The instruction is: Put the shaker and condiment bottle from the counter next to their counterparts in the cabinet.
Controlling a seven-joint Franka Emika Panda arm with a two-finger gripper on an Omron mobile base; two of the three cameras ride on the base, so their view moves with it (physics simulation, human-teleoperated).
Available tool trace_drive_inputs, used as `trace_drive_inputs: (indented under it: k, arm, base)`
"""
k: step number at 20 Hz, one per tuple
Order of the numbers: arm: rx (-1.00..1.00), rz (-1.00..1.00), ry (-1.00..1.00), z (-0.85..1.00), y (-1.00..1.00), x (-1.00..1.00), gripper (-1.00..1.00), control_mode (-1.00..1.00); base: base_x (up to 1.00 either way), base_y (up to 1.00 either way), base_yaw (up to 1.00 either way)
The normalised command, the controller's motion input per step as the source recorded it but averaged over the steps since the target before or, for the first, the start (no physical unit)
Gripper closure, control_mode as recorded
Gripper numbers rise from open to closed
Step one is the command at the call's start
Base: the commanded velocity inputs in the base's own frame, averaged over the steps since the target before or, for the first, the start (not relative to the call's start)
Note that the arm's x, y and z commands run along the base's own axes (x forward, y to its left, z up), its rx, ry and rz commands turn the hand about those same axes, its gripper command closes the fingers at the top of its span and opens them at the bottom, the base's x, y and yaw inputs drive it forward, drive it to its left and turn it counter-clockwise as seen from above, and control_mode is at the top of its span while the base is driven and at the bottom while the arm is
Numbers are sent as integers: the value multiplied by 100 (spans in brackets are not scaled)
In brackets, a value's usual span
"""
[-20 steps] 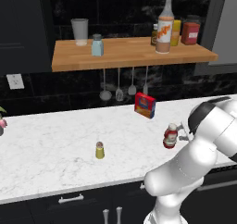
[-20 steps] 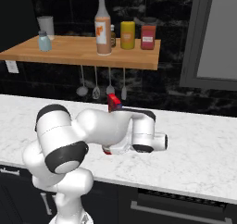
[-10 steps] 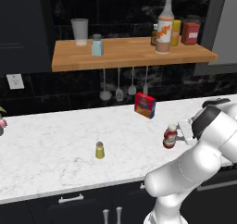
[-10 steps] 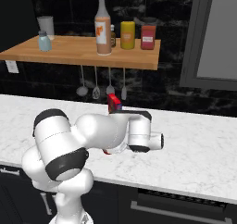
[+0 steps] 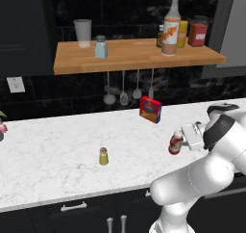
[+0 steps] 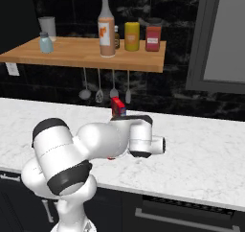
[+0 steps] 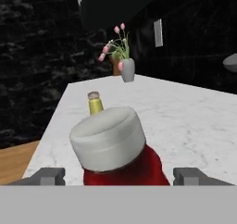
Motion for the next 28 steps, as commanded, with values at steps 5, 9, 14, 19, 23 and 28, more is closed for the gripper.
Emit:
trace_drive_inputs:
  k: [5,9,14,19,23,28]
  arm:
    - [0,0,-2,0,41,0,100,-100]
    - [0,0,-2,-1,40,13,100,-100]
    - [0,-28,0,25,12,2,100,-100]
    - [0,-47,0,55,15,0,100,-100]
    - [-1,-31,-4,30,39,0,100,-100]
    - [0,-8,0,1,6,-9,100,-100]
  base:
    - [0,0,0]
    - [0,0,0]
    - [0,0,0]
    - [0,0,0]
    - [0,0,0]
    - [0,0,0]
